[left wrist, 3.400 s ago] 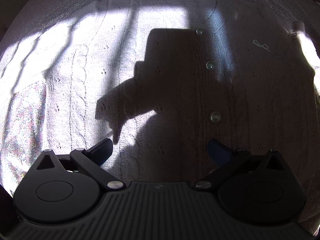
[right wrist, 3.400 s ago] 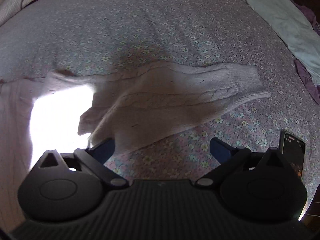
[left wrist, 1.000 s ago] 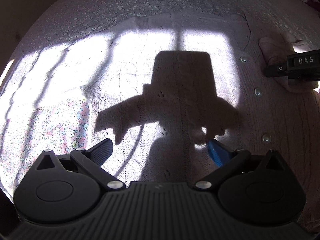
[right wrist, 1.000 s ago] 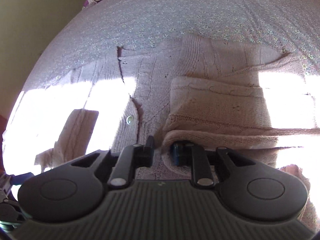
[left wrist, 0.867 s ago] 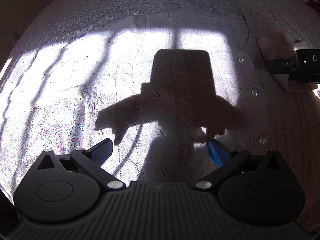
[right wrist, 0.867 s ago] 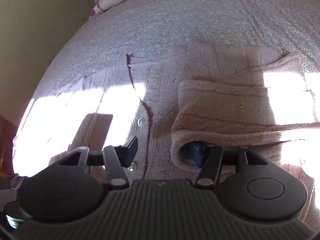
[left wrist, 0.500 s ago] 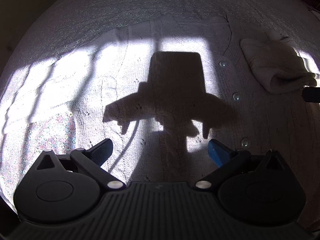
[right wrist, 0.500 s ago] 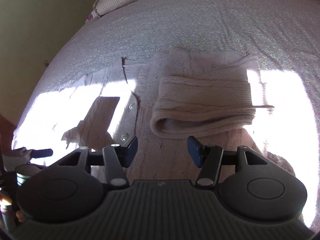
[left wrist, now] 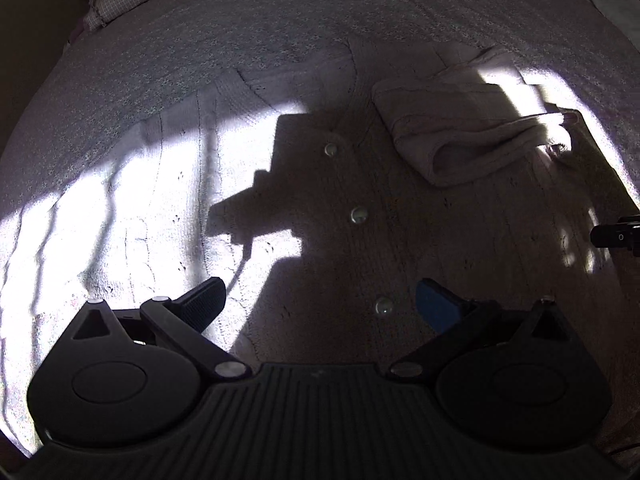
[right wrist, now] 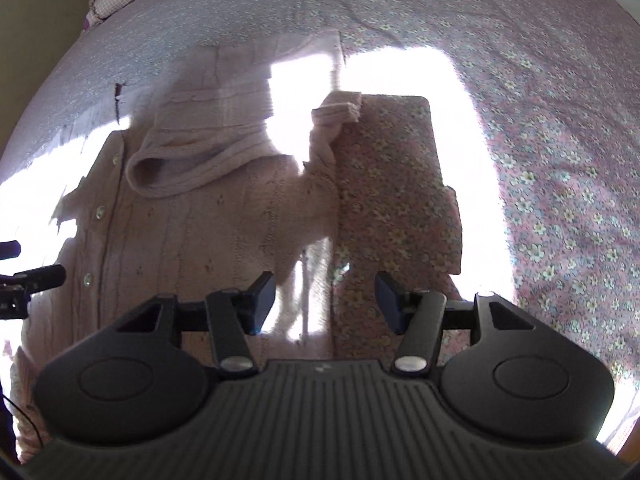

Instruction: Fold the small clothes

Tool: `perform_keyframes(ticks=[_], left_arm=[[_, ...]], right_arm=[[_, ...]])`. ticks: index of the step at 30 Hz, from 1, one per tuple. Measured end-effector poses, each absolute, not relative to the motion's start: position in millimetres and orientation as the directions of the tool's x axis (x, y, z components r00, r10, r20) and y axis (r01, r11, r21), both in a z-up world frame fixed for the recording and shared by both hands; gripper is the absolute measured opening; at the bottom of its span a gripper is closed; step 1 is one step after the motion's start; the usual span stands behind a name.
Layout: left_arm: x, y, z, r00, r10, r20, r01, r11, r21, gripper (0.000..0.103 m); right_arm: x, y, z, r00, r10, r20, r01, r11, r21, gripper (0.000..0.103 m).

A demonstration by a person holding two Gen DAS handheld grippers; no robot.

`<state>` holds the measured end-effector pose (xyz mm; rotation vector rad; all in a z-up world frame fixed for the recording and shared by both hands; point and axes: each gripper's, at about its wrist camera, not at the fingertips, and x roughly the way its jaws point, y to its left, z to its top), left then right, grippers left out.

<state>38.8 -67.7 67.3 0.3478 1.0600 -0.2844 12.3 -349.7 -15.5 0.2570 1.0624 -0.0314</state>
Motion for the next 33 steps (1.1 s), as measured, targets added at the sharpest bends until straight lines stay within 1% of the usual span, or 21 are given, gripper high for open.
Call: perform_keyframes(ticks=[2, 6, 8, 10, 11, 14, 16, 18, 25, 29, 33], left_arm=[[39, -85, 67, 0.468, -0.071, -0.881, 0.427, 0.891, 0.155, 0.103], [41, -120, 66, 0.503, -0.091, -0.859, 0.492, 0.847, 0.199, 0.103], [43, -138, 67, 0.508, -0.112, -0.854, 0.511, 0.837, 0.195, 0.098], [52, -155, 67, 0.505, -0.129, -0.853, 0.521, 0.834, 0.182, 0.095], [57, -163, 67, 0.502, -0.135, -0.854, 0.523, 0.834, 0.176, 0.093], [73, -184, 67, 0.482, -0.169, -0.86, 0.533, 0.835, 0.135, 0.087], [80, -197, 69, 0.473, -0.203, -0.858, 0.546, 0.831, 0.105, 0.087], [81, -215, 70, 0.484, -0.229, -0.845, 0.57, 0.815, 0.106, 0.087], [74, -285, 53, 0.549, -0.276, -0.789, 0.649, 0.735, 0.195, 0.087], [71, -303, 35, 0.556, -0.302, -0.774, 0.688, 0.689, 0.226, 0.087], [73, -312, 18, 0.568, -0.302, -0.766, 0.697, 0.67, 0.254, 0.088]], right_arm=[[9, -357, -19, 0.473, 0.097, -0.876, 0.172, 0.965, 0.2, 0.058], [2, -369, -19, 0.493, 0.083, -0.866, 0.188, 0.962, 0.199, 0.058], [0, -372, -20, 0.503, 0.067, -0.862, 0.194, 0.963, 0.188, 0.058], [2, -374, -21, 0.505, 0.071, -0.86, 0.194, 0.962, 0.193, 0.058], [3, -375, -22, 0.505, 0.076, -0.86, 0.195, 0.96, 0.199, 0.058], [7, -375, -26, 0.507, 0.08, -0.858, 0.205, 0.956, 0.21, 0.058], [8, -375, -26, 0.514, 0.09, -0.853, 0.198, 0.955, 0.219, 0.058], [7, -376, -25, 0.52, 0.095, -0.849, 0.199, 0.953, 0.228, 0.058], [0, -385, -23, 0.542, 0.077, -0.837, 0.237, 0.941, 0.24, 0.057], [-4, -387, -24, 0.556, 0.088, -0.827, 0.246, 0.932, 0.265, 0.057], [-2, -389, -29, 0.564, 0.102, -0.819, 0.249, 0.925, 0.286, 0.057]])
